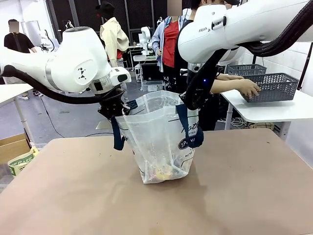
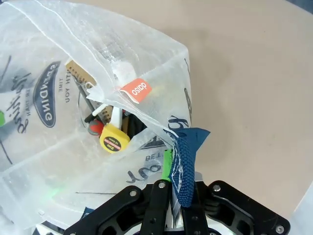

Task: Transfer purchased items from the store into the shopping bag.
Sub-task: Move the Reusable shopping bag to the right side of the table.

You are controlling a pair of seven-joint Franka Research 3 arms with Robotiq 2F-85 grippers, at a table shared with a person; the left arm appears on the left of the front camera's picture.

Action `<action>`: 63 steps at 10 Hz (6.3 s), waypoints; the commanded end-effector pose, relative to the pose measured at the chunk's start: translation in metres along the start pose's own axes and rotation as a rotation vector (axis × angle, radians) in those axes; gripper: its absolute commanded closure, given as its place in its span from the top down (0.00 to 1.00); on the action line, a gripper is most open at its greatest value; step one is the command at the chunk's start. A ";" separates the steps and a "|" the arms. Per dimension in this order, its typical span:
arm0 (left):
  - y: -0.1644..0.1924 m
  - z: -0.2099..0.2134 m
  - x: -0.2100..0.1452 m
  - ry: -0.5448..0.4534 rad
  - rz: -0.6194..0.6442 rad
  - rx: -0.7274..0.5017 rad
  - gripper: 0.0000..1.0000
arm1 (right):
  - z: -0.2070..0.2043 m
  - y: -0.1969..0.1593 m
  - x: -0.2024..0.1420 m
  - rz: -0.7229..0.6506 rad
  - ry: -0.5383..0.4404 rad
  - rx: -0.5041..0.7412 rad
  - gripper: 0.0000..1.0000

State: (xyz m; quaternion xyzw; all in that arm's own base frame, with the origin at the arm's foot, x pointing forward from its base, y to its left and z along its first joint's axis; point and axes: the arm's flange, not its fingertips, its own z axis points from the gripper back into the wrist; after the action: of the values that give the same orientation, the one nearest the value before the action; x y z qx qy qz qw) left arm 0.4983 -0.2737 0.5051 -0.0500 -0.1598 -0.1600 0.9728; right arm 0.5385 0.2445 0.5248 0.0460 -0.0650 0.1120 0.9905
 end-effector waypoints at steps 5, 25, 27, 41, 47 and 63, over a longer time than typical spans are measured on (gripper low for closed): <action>-0.033 0.006 0.022 -0.102 -0.100 -0.198 0.00 | 0.000 0.021 0.045 -0.046 -0.027 -0.011 0.00; -0.079 -0.010 0.040 -0.257 -0.145 -0.274 0.00 | -0.025 0.047 0.047 -0.073 -0.113 0.209 0.00; -0.079 -0.010 0.040 -0.257 -0.145 -0.274 0.00 | -0.022 0.054 0.060 -0.098 -0.096 0.148 0.00; -0.089 0.006 0.017 -0.272 -0.182 -0.387 1.00 | -0.024 0.052 0.059 -0.079 -0.101 0.169 0.00; -0.093 0.006 0.021 -0.276 -0.133 -0.445 1.00 | -0.024 0.052 0.060 -0.077 -0.102 0.162 0.00; -0.106 -0.002 0.037 -0.309 -0.023 -0.477 1.00 | -0.030 0.051 0.061 -0.067 -0.097 0.180 0.00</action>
State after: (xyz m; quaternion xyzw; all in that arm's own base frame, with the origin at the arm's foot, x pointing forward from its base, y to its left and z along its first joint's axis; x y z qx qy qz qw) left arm 0.4989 -0.3834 0.5123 -0.2908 -0.2524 -0.1978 0.9014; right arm 0.5875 0.3104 0.5106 0.1369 -0.0994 0.0754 0.9827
